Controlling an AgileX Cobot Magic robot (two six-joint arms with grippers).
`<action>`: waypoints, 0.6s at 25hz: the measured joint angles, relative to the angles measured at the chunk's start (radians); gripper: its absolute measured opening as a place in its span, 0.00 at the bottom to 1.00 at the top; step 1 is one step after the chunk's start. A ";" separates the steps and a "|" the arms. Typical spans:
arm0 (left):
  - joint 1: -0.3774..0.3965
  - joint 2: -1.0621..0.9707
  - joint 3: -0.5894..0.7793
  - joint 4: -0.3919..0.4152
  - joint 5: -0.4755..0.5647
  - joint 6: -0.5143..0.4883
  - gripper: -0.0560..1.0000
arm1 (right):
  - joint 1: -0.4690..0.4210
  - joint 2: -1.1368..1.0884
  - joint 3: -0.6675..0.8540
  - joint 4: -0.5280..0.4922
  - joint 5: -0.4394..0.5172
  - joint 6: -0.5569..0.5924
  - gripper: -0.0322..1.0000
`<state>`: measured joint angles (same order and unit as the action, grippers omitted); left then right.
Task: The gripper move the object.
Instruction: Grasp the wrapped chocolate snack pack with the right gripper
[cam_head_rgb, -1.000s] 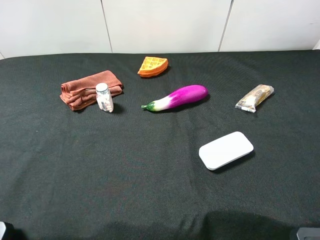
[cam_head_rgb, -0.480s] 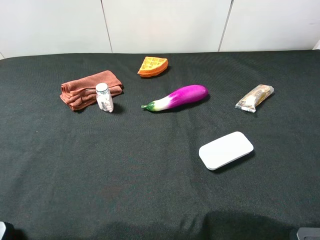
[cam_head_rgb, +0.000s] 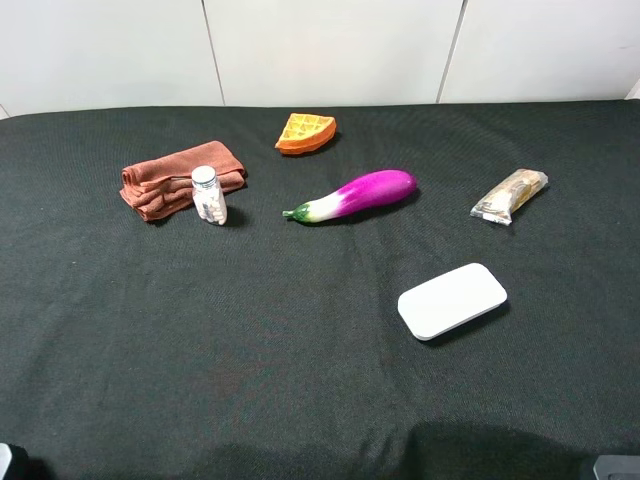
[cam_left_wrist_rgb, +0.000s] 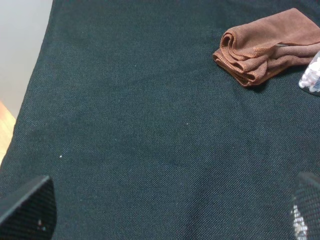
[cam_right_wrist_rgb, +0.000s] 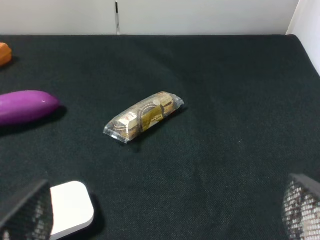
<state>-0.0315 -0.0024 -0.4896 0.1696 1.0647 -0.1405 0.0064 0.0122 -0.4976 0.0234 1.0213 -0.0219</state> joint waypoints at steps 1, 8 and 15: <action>0.000 0.000 0.000 0.000 0.000 0.000 0.96 | 0.000 0.000 0.000 -0.002 0.000 0.000 0.70; 0.000 0.000 0.000 0.000 0.000 0.000 0.96 | 0.000 0.000 0.000 0.002 0.000 0.000 0.70; 0.000 0.000 0.000 0.000 0.000 0.000 0.96 | 0.003 0.000 0.000 0.101 0.000 0.000 0.70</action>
<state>-0.0315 -0.0024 -0.4896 0.1696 1.0647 -0.1405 0.0092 0.0122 -0.4976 0.1241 1.0213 -0.0219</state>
